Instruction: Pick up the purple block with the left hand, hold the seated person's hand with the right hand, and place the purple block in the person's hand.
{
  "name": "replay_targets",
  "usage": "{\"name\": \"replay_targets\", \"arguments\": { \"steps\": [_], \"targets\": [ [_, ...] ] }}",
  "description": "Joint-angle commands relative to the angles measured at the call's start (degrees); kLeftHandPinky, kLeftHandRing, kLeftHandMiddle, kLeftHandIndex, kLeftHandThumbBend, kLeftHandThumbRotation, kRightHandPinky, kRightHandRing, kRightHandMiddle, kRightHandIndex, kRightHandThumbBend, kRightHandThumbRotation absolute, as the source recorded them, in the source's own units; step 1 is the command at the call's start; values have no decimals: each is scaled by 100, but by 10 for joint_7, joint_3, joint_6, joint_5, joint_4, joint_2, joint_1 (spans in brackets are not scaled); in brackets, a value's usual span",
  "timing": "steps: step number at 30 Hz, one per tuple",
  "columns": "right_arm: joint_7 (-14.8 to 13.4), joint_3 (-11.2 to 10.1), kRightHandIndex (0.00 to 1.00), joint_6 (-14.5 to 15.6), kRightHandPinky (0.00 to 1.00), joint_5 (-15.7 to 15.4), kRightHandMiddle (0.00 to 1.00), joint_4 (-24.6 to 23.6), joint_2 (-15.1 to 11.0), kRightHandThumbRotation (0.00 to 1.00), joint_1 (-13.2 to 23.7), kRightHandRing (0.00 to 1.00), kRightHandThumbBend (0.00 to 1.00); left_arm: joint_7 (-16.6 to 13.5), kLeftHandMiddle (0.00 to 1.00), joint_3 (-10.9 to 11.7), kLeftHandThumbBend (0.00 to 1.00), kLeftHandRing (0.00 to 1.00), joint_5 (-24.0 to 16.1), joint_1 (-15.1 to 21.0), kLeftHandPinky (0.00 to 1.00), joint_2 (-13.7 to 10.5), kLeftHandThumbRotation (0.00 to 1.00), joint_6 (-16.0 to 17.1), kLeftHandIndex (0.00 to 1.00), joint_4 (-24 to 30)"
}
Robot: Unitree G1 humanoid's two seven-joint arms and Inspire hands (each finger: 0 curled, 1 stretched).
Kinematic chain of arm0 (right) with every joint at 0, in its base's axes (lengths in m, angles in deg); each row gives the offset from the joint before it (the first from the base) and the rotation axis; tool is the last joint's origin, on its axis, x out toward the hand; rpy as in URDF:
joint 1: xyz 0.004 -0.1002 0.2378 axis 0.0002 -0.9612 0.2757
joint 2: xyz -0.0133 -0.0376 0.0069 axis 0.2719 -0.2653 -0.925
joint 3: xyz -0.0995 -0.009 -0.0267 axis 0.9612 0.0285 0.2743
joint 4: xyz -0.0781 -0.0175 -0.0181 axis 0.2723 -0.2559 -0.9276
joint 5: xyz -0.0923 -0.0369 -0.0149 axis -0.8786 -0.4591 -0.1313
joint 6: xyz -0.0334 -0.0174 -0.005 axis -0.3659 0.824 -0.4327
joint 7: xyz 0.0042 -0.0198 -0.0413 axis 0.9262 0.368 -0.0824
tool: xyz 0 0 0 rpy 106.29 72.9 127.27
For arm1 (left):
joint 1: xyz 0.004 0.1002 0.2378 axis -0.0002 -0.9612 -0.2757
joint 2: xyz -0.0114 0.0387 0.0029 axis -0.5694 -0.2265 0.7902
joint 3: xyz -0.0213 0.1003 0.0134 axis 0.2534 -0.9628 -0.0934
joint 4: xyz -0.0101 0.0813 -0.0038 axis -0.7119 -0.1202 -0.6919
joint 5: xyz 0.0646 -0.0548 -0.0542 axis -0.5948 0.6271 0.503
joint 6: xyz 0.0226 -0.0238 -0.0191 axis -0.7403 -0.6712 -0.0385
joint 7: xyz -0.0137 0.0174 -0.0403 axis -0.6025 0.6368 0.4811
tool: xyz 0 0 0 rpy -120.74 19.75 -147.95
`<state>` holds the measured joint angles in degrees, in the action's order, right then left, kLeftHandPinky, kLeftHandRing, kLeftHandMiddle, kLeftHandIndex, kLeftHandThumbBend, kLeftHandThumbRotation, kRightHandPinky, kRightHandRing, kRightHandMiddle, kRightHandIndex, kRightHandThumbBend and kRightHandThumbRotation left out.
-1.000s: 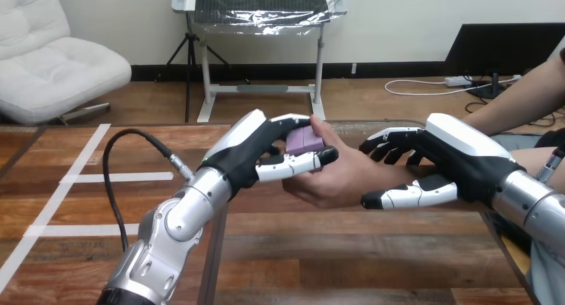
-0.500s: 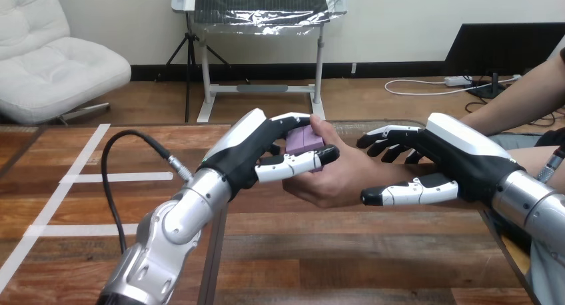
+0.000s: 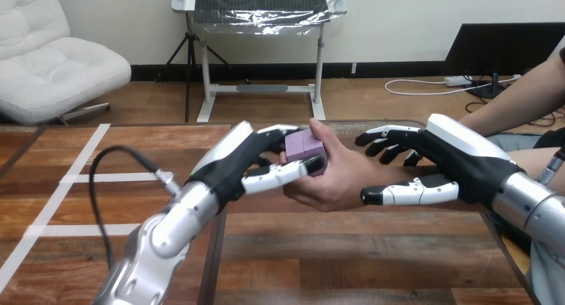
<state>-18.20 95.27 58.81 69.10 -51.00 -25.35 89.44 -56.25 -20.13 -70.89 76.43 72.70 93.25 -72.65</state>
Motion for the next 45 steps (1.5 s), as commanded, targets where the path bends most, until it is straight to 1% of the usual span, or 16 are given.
{"name": "replay_targets", "arguments": {
  "steps": [1,8,11,17,21,23,24,30,31,32,38,41,45],
  "targets": [
    [-5,-2,84,-6,57,15,79,13,21,74,-8,73,95,-15,84,24,69,84,15,1,73,-8,78,11,82,43],
    [-19,-9,83,-16,61,26,80,17,27,74,-13,76,95,-21,84,36,68,84,24,-23,74,-5,79,9,82,67],
    [-25,-14,84,-15,63,35,81,17,33,74,-17,77,95,-25,83,41,68,84,29,-36,74,-4,79,10,81,80],
    [-38,-27,84,-26,66,58,82,16,47,73,-26,79,93,-35,83,53,66,83,38,-65,73,0,80,10,81,110],
    [-50,-35,85,-50,67,68,83,22,56,73,-31,80,91,-44,83,62,65,83,49,-87,73,4,79,19,80,127],
    [-54,-38,86,-60,67,71,83,25,59,75,-32,80,89,-48,83,64,63,84,52,-95,74,4,78,22,80,134],
    [-55,-40,86,-65,68,78,83,27,63,76,-33,80,89,-52,83,67,63,84,55,-103,74,5,78,25,80,140],
    [-56,-51,87,-77,71,107,85,27,77,82,-40,82,91,-65,83,80,62,84,70,-135,74,10,76,39,80,166],
    [-58,-52,87,-79,72,108,86,26,79,86,-41,83,92,-66,83,82,62,83,73,-140,74,10,76,41,79,170],
    [-59,-53,87,-81,72,110,86,25,80,87,-42,83,92,-67,82,83,62,83,74,-144,74,10,76,43,79,174],
    [-74,-61,87,-115,73,117,86,20,96,95,-49,83,91,-79,82,97,63,83,85,-180,74,11,77,52,79,213],
    [-75,-64,87,-120,74,131,86,13,105,98,-54,83,91,-82,82,104,61,82,93,-199,74,13,78,52,79,236],
    [-72,-69,86,-118,76,162,86,-2,123,99,-63,84,92,-91,81,115,58,81,102,-225,74,16,77,54,79,272]
  ]
}}
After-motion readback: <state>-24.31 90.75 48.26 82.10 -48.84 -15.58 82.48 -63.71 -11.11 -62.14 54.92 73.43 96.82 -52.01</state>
